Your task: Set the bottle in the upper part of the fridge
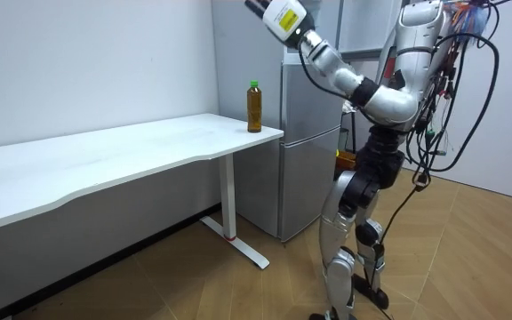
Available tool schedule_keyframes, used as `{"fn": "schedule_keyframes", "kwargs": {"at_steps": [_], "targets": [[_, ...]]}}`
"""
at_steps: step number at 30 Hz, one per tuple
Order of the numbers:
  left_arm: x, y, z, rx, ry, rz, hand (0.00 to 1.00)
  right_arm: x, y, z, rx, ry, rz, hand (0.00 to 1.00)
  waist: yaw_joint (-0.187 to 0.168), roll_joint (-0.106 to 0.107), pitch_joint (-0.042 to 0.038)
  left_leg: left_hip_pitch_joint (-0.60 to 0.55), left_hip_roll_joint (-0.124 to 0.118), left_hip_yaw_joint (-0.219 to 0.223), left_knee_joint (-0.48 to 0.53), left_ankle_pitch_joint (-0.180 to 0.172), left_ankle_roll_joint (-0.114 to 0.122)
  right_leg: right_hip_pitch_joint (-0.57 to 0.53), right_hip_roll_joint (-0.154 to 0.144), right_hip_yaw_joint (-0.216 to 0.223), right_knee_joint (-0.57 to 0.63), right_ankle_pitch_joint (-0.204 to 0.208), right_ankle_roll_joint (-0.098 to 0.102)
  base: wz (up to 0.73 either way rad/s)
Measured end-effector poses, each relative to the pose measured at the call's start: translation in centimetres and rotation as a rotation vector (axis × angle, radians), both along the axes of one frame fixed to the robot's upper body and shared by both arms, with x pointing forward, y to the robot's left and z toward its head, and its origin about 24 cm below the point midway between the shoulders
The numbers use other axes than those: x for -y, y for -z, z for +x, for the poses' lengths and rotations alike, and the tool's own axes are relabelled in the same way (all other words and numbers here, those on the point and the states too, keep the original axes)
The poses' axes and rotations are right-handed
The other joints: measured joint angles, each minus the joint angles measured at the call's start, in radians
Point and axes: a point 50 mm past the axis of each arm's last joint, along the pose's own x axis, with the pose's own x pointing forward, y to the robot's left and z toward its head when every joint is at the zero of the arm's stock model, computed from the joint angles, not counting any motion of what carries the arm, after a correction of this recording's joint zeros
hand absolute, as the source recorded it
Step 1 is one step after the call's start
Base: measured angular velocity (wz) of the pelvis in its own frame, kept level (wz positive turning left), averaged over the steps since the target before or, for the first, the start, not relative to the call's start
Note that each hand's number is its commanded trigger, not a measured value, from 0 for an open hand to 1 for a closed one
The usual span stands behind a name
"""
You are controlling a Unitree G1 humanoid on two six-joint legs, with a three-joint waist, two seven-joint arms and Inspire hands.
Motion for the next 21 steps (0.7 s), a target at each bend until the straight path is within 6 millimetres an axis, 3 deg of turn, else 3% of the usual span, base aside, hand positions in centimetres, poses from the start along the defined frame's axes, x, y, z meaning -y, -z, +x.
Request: {"fn": "schedule_keyframes", "kwargs": {"at_steps": [2,7,8,10,13,16,21], "targets": [[-0.6,2.3,-0.5,-0.094,-0.049,-0.043,0.0,0.1,-0.1,0.0,0.006,0.011,-0.003,0.0,0.004,-0.001,-0.0003,0.007,0.0,0.002,-0.006,-0.002,-0.002,0.008,0.002,0.003,-0.011,0.0,0.0,-0.05],[-1.5,9.3,-3.9,-0.366,-0.189,-0.204,0.0,0.1,-0.3,-0.4,0.025,0.012,-0.01,0.0,0.006,-0.011,0.0009,0.01,0.001,0.003,-0.015,-0.004,-0.007,0.007,0.005,0.007,-0.014,-0.001,-0.001,-0.01],[-1.4,10.1,-4.3,-0.403,-0.198,-0.215,0.0,0.1,-0.3,-0.5,0.025,0.012,-0.01,0.0,0.006,-0.011,0.0009,0.011,0.001,0.003,-0.017,-0.004,-0.007,0.007,0.005,0.009,-0.014,-0.002,-0.001,-0.05],[-0.9,13.8,-6.4,-0.573,-0.232,-0.27,0.0,0.1,-0.3,-0.7,0.03,0.008,-0.011,0.0,0.004,-0.012,0.0003,0.016,0.001,0.01,-0.023,-0.005,-0.008,0.007,0.005,0.015,-0.018,-0.002,-0.001,-0.08],[-0.2,16.9,-8.7,-0.726,-0.261,-0.33,0.0,-0.2,-0.3,-1.0,0.035,0.009,0.0,0.0,0.004,-0.021,0.0041,0.02,0.002,0.01,-0.028,-0.004,-0.009,0.012,0.008,0.017,-0.027,-0.001,-0.002,-0.01],[0.1,18.9,-10.7,-0.847,-0.293,-0.351,0.0,-0.3,-0.3,-1.5,0.036,0.009,0.001,0.0,0.004,-0.032,0.0056,0.025,0.003,0.009,-0.028,-0.008,-0.013,0.019,0.01,0.015,-0.032,-0.001,-0.002,0.0],[1.4,21.2,-13.2,-1.016,-0.285,-0.35,0.0,-0.6,-0.2,-1.8,0.027,-0.009,0.017,0.0,0.005,-0.029,0.005,0.021,0.004,0.011,-0.019,-0.017,-0.012,0.019,0.01,0.017,-0.032,-0.001,-0.002,-0.01]]}}
